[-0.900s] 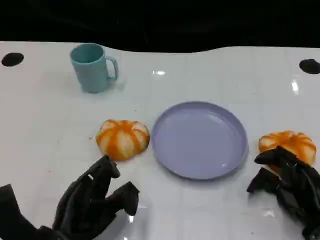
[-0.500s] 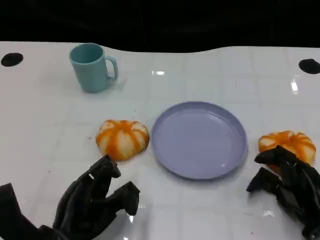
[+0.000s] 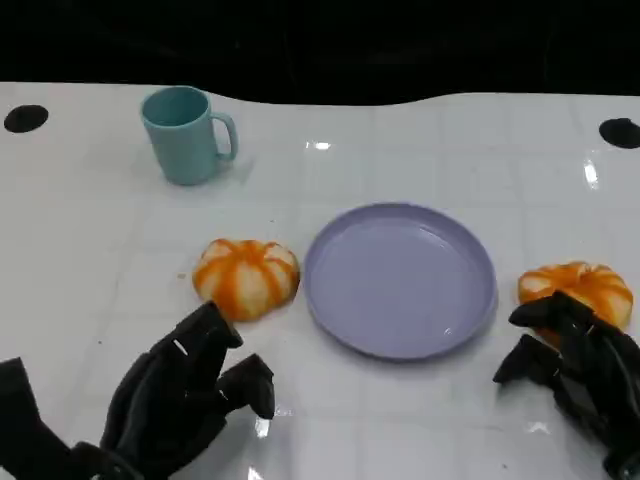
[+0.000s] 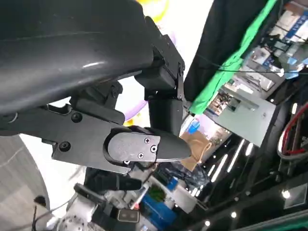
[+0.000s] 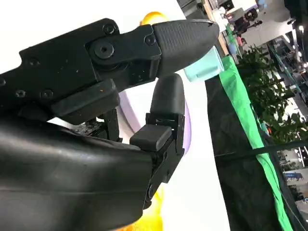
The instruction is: Grasp the bread from the table and place it into the plate.
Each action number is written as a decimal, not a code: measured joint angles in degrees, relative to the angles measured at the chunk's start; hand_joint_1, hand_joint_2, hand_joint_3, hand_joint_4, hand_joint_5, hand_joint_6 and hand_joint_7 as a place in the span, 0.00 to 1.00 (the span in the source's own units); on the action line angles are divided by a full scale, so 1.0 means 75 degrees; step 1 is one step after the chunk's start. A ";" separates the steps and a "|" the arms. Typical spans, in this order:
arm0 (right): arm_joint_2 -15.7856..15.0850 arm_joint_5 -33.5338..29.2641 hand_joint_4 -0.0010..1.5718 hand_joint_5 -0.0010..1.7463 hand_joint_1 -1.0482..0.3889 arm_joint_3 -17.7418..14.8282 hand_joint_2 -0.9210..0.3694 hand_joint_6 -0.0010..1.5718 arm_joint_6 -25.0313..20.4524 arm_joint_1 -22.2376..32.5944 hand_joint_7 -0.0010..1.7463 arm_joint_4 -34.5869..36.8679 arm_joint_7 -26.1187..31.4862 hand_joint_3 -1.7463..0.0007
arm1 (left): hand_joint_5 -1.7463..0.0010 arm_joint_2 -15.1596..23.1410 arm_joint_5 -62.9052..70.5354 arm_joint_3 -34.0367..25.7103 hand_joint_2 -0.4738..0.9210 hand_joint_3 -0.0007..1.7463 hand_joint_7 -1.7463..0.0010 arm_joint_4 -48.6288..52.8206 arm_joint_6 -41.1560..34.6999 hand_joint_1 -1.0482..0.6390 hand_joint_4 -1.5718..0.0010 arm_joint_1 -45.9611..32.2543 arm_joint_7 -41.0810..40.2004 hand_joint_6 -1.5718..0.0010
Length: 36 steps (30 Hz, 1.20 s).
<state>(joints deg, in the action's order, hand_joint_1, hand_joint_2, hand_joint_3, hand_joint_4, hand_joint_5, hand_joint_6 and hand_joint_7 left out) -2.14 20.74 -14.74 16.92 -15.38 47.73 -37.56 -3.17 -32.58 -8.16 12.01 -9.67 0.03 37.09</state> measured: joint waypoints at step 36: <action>0.0007 -0.0004 0.43 0.88 0.36 -0.0004 0.00 0.40 0.0192 -0.0063 0.68 0.0146 0.0010 0.86 | 0.95 0.3420 1.0092 0.2604 0.91 0.00 0.99 -0.1264 0.3324 0.30 1.00 0.2067 -0.3704 0.91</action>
<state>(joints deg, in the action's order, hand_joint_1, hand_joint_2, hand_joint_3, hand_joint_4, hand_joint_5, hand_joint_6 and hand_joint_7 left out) -2.08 20.71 -14.77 18.36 -15.86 48.83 -37.49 22.47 43.11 11.37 2.53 15.26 15.53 9.31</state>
